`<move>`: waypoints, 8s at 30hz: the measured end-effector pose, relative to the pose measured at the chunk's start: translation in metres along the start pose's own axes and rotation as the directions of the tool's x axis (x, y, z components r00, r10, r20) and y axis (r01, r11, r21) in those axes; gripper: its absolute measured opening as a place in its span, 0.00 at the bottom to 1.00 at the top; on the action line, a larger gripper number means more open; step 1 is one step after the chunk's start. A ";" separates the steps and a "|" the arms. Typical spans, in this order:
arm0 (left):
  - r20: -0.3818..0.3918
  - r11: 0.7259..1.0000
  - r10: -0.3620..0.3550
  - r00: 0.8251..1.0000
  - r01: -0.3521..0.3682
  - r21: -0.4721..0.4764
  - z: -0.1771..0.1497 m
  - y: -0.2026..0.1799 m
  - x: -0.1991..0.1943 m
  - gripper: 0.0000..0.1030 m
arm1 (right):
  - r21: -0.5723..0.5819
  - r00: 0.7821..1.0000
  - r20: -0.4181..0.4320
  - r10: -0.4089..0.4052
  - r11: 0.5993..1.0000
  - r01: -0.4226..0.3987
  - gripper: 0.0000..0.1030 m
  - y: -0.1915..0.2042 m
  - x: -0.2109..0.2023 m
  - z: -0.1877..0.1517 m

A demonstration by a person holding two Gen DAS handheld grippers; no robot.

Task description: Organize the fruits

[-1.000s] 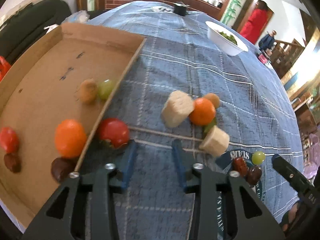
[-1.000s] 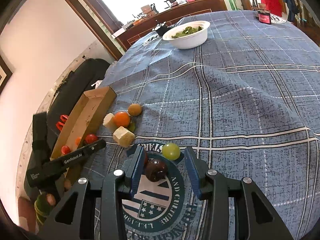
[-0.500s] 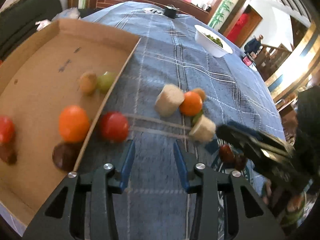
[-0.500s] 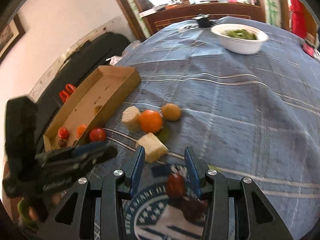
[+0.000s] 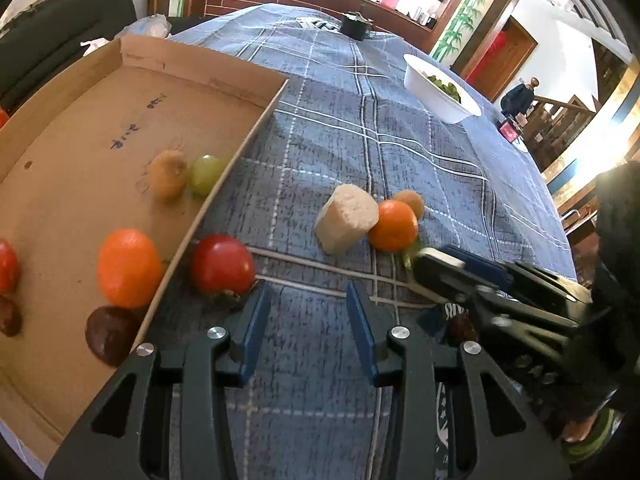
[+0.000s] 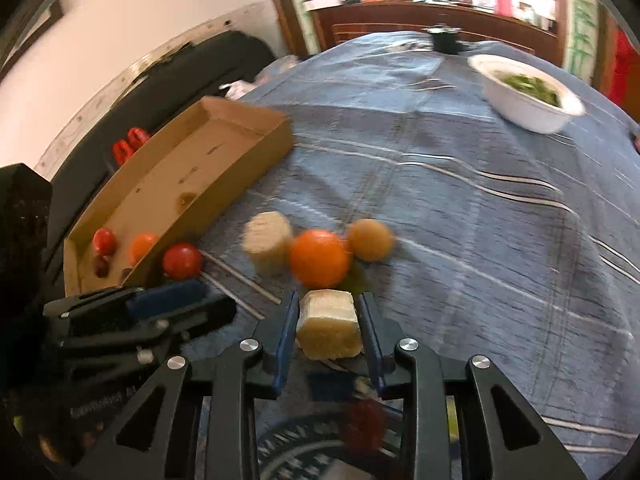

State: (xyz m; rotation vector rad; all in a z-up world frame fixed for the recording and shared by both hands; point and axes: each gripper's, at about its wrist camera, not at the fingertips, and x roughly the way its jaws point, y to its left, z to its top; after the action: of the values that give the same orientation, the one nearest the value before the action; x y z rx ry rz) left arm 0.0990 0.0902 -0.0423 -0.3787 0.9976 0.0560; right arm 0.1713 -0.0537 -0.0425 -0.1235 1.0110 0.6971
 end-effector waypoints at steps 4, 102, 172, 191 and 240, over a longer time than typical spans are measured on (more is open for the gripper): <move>-0.004 0.999 -0.018 1.000 0.018 0.039 0.005 -0.013 0.003 0.36 | 0.117 0.998 0.058 0.012 0.993 -0.019 0.30 -0.033 -0.027 -0.011; 0.044 0.989 0.045 0.998 -0.050 0.138 0.068 -0.055 0.050 0.50 | 0.365 0.989 0.147 0.013 0.929 -0.066 0.30 -0.106 -0.092 -0.071; 0.207 0.963 0.269 0.941 -0.261 -0.066 0.048 0.141 -0.111 0.30 | 0.113 0.976 0.130 0.175 0.975 -0.190 0.30 0.095 -0.023 0.051; 0.069 0.936 0.350 0.934 -0.344 -0.078 0.052 0.158 -0.055 0.31 | -0.030 0.993 -0.081 0.083 0.996 -0.086 0.45 0.148 0.116 0.113; 0.062 0.994 -0.078 0.995 0.074 0.075 -0.039 -0.037 -0.077 0.48 | 0.344 0.980 0.193 -0.045 0.939 -0.025 0.49 -0.068 -0.131 -0.100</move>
State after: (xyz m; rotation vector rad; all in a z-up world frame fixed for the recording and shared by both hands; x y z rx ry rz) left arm 0.0329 0.0525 0.0130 -0.3459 0.9173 -0.0365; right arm 0.0937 -0.2102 -0.0052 0.2441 0.9251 0.5015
